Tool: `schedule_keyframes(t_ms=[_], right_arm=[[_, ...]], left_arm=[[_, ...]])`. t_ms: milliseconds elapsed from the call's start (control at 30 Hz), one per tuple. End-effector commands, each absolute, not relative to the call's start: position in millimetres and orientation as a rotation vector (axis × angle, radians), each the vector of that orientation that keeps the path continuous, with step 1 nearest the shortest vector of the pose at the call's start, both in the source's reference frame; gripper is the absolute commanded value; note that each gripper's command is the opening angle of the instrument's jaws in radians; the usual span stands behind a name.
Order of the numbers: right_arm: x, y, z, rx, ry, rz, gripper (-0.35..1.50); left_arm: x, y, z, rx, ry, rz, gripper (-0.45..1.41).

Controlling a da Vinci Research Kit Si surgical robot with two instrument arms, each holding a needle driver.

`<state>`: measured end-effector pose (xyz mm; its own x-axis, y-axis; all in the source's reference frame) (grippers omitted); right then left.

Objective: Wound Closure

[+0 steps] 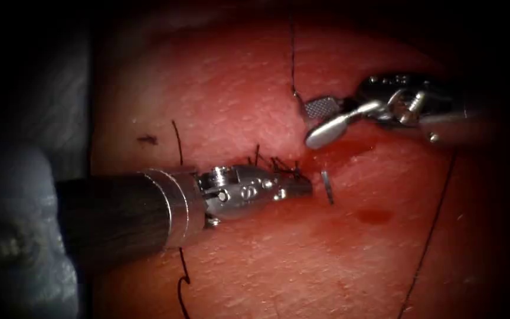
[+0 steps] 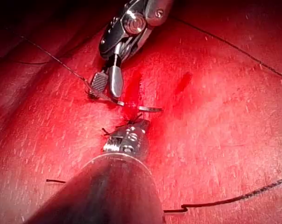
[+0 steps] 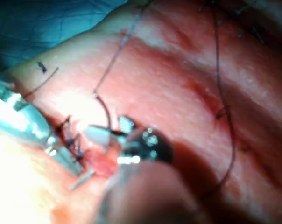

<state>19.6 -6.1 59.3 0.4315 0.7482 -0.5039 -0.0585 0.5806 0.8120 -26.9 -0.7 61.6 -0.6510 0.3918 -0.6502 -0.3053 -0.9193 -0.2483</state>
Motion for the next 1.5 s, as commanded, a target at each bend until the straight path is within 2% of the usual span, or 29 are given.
schedule_keyframes(t_ms=[33, 67, 100, 167, 367, 800, 1500], right_arm=[[20.3, -6.5, 59.7, 0.790, 1.010, 0.583, 0.84], [20.5, -6.4, 59.8, 0.766, 1.009, 0.586, 0.59], [20.5, -6.4, 59.8, 0.766, 1.009, 0.586, 0.59], [20.7, -6.2, 59.9, 0.723, 1.008, 0.585, -0.35], [21.2, -5.7, 60.2, 0.639, 1.000, 0.607, -0.35], [20.9, -2.9, 59.5, 0.698, 0.986, 0.657, -0.35], [20.7, -2.1, 59.4, 0.439, 1.085, 0.418, -0.35]], left_arm=[[-27.5, -1.0, 62.2, -1.043, -0.166, 2.546, -0.26], [-27.5, -1.0, 62.2, -1.043, -0.166, 2.546, -0.26], [-27.5, -1.0, 62.2, -1.043, -0.166, 2.546, -0.26], [-27.5, -1.0, 62.2, -1.043, -0.166, 2.546, -0.26], [-27.5, -1.0, 62.2, -1.043, -0.166, 2.545, -0.26], [-27.6, -1.1, 62.2, -1.043, -0.161, 2.550, -0.28], [-27.8, -1.2, 62.3, -1.038, -0.155, 2.550, -0.28]])
